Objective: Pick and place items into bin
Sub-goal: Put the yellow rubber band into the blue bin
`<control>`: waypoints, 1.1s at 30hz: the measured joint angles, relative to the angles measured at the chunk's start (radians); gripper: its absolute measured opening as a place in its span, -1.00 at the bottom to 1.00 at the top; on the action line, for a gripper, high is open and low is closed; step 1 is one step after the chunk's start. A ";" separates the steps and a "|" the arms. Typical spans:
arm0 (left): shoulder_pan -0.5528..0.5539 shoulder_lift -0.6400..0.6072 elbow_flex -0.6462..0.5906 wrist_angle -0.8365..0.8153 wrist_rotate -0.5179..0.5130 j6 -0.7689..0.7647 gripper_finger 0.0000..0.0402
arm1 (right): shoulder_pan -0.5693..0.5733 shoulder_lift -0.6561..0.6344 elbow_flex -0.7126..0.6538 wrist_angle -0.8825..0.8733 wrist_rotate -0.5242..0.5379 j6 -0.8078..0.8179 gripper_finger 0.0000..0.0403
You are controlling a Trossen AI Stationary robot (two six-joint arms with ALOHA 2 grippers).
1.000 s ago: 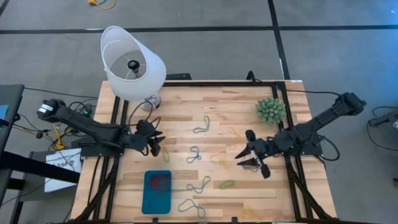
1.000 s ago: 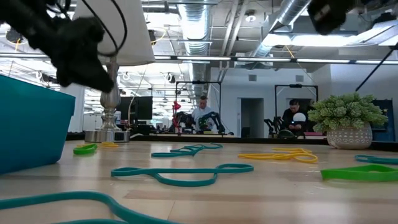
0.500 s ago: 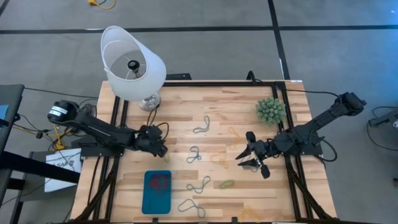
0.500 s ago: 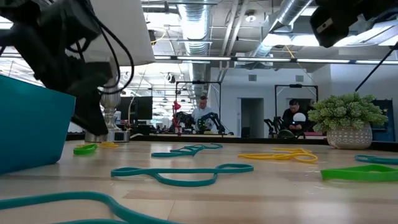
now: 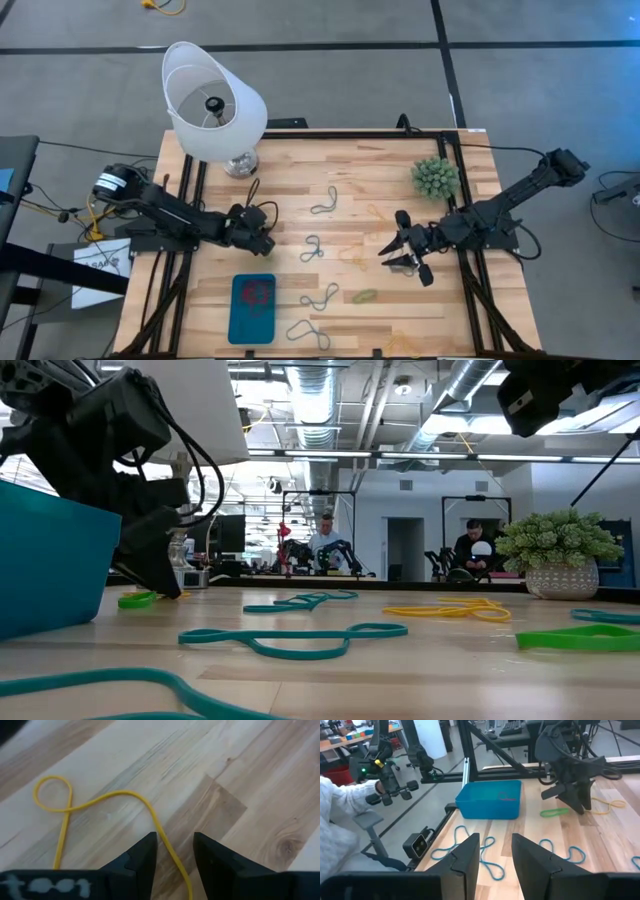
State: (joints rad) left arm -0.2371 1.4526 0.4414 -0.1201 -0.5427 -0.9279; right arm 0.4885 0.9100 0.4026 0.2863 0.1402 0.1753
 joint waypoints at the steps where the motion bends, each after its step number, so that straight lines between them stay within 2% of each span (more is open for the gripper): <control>1: 0.000 0.001 -0.001 0.005 -0.004 0.000 -0.37 | 0.000 0.000 0.000 0.000 0.000 0.000 -0.46; 6: 0.003 0.001 -0.001 -0.012 -0.010 -0.014 -0.38 | 0.000 0.000 0.000 0.000 0.000 0.000 -0.46; 9: 0.015 0.001 0.000 -0.044 0.000 -0.080 -0.40 | 0.000 0.000 0.000 0.000 0.000 0.000 -0.46; 12: 0.019 0.001 0.000 -0.059 0.008 -0.122 -0.56 | 0.000 0.000 0.000 0.000 0.000 0.000 -0.46; 16: 0.019 0.000 -0.002 -0.064 0.008 -0.160 -0.92 | 0.000 0.000 0.000 0.000 0.000 0.000 -0.46; 21: 0.020 -0.018 0.030 -0.086 0.036 -0.132 -0.99 | 0.000 0.000 0.001 0.000 0.000 0.001 -0.46; 26: -0.004 -0.111 0.146 -0.102 0.103 0.013 -1.00 | 0.000 0.000 0.001 0.000 0.000 0.009 -0.46; 30: -0.057 -0.202 0.286 -0.232 0.178 0.109 -1.00 | 0.000 0.000 0.001 0.003 0.000 0.009 -0.46; 33: -0.132 -0.247 0.391 -0.349 0.250 0.120 -1.00 | 0.000 0.000 0.001 0.003 0.000 0.010 -0.46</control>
State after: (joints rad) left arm -0.3690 1.2054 0.8325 -0.4692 -0.2931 -0.8081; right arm 0.4885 0.9104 0.4034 0.2894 0.1398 0.1852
